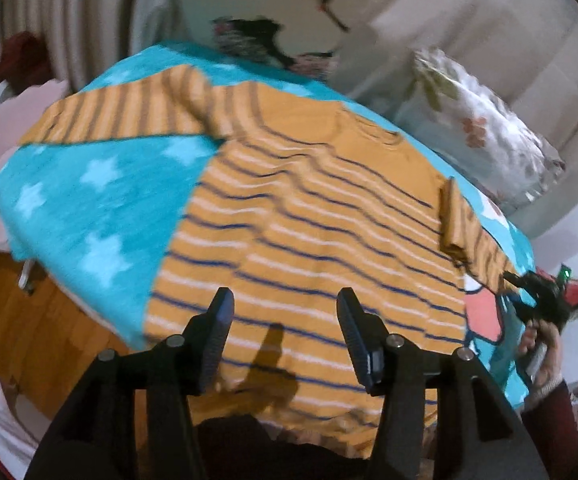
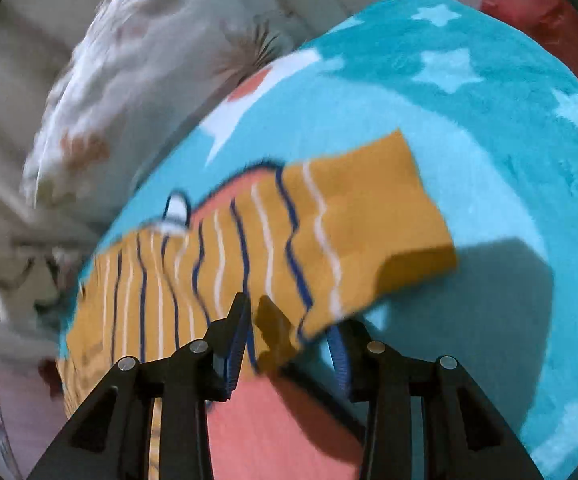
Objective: Fold small clothes
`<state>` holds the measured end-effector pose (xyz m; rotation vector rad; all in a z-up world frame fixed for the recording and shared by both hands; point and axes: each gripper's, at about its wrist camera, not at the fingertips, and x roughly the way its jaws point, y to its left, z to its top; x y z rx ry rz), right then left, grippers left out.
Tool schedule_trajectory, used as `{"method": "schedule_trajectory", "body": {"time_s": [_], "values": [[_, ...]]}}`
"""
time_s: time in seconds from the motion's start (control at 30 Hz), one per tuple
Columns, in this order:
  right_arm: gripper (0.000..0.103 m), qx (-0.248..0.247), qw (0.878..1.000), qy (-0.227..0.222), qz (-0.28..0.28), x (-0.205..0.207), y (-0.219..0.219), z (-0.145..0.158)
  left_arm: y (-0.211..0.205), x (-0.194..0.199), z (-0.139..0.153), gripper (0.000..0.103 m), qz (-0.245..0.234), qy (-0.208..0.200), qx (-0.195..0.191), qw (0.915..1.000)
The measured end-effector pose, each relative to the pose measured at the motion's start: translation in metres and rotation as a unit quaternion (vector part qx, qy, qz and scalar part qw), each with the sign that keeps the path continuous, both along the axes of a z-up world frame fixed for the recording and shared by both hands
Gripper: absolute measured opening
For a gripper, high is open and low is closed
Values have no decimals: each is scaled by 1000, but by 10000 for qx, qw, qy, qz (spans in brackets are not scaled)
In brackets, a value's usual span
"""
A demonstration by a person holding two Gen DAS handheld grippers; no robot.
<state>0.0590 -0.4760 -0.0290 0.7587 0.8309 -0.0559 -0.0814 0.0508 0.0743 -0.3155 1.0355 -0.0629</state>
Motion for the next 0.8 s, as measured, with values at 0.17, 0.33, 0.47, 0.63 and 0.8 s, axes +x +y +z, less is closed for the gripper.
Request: {"method": "schedule_trajectory", "body": {"time_s": [0.17,0.33,0.47,0.63,0.8], "values": [[9,347,9987,-302,-219,-10,-34,16,-28,18,5,53,-255,-61,13,9997],[9,-195,9937,-545,-965,-41,-98,54,-35,29,-2,53,-363,-11,-35,9993],[6,-309,9843,-465,-1674,-69,-151,62,-37,36,-14,53,-347,128,-82,9993],[7,-515,9843,-107,-1683,-79,-165,47,-43,38,-23,53,-335,252,34,9991],[13,-951,9804,222,-1711,-83,-148,30,-48,37,-22,57,-346,308,464,9979]]}}
